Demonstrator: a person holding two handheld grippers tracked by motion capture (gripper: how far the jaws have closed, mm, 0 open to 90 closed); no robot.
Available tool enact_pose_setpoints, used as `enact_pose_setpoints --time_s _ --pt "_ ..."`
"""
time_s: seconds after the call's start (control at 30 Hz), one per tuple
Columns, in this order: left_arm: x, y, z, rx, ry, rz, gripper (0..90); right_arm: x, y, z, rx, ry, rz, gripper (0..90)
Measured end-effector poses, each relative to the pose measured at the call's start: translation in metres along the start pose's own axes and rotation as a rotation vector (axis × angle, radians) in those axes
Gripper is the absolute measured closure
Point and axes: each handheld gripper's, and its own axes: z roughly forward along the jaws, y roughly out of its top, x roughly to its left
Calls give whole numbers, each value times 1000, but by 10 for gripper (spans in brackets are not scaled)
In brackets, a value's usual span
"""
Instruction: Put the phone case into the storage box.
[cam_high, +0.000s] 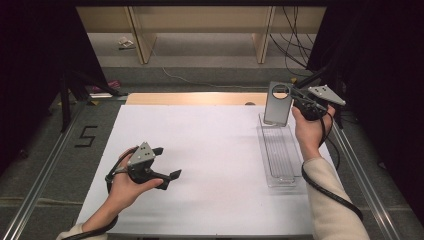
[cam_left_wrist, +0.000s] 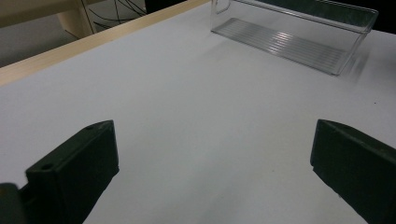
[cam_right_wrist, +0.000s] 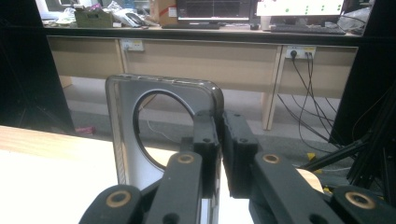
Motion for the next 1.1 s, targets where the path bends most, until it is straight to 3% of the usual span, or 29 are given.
enact_pose_setpoints --time_s 1.1 --pt "0 0 0 0 1 0 4 0 -9 7 23 -4 -14 851"
